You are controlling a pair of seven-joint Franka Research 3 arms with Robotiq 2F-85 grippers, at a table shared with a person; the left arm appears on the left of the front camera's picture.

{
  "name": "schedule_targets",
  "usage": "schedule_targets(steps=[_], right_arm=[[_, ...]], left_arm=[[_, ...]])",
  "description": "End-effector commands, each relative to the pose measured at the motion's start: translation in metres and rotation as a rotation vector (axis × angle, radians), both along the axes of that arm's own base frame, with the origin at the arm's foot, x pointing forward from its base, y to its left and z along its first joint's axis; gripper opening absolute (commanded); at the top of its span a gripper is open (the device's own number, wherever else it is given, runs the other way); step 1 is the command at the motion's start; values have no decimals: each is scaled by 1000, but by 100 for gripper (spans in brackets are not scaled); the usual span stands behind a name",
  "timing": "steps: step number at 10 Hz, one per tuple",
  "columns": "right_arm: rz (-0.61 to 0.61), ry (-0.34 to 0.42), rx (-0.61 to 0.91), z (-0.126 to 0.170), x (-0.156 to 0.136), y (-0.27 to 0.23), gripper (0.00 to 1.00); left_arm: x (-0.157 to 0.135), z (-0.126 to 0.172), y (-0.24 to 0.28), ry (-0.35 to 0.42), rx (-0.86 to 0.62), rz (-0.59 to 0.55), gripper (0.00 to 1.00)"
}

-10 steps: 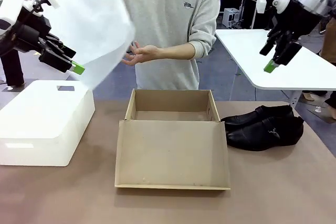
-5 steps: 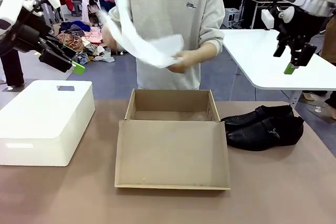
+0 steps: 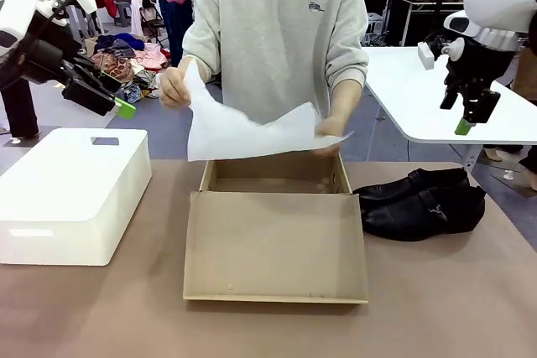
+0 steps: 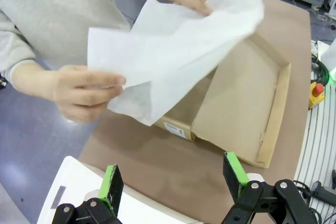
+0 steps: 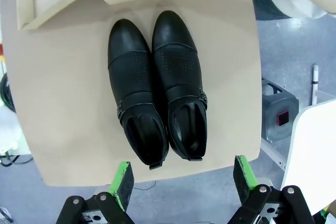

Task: Pack the shoes into the box.
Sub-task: Place one shoe of the Shoes into the Shoes Box.

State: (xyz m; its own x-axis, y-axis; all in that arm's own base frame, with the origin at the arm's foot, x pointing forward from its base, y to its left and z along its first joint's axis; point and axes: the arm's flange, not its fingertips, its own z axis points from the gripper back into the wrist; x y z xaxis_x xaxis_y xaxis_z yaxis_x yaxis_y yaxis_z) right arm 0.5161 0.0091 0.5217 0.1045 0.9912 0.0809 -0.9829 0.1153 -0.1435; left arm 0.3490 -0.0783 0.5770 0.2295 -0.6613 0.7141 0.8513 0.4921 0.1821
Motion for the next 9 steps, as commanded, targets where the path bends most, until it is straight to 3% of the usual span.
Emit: schedule_targets(steps=[1,5,7,9], right_arm=[[11,-9,-2,8,-4,3,100],[9,-8,-3,5,-2,5,100],[-2,-53,-27,-8,7,0,100],[26,-35,-28,-24,18,-8,100]], left_arm=[[1,-1,1,-8,-6,-20,100],[1,-1,1,-8,-6,-20,100],[1,-1,1,-8,-6,-20,100],[1,-1,1,-8,-6,-20,100]])
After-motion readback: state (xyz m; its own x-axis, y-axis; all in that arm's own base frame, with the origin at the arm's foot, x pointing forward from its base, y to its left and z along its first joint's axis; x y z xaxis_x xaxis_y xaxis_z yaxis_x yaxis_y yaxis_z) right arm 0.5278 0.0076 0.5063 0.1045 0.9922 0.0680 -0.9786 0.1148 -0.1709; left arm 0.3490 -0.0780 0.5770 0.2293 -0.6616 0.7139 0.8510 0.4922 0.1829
